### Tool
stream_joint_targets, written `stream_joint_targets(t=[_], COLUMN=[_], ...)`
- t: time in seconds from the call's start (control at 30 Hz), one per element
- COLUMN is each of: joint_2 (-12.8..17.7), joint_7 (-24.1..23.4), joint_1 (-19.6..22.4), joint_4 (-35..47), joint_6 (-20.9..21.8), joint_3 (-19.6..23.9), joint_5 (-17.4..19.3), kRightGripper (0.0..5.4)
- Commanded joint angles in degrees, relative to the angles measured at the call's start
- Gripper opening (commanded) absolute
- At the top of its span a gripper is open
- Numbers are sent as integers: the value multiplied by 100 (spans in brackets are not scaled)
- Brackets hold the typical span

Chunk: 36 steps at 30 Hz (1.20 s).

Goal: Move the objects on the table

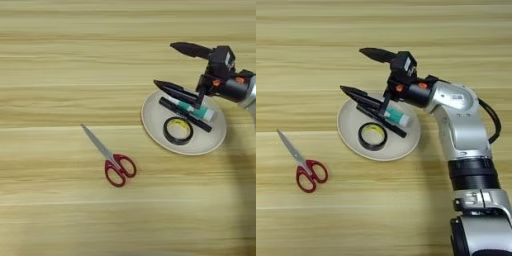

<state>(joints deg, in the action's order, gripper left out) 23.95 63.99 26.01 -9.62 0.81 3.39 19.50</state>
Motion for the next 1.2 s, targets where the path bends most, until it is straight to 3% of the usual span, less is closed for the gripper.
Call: stream_joint_targets(t=[0.03, 0.23, 0.37, 1.2], joint_2=[338, 508, 506, 358], joint_7=[-220, -401, -459, -948], joint_1=[496, 502, 485, 411], joint_4=[-63, -570, -722, -1217], joint_6=[183, 706, 916, 1504], joint_3=[243, -26, -188, -1042], joint_5=[-46, -795, -1099, -2303], kRightGripper=[537, 537, 537, 537])
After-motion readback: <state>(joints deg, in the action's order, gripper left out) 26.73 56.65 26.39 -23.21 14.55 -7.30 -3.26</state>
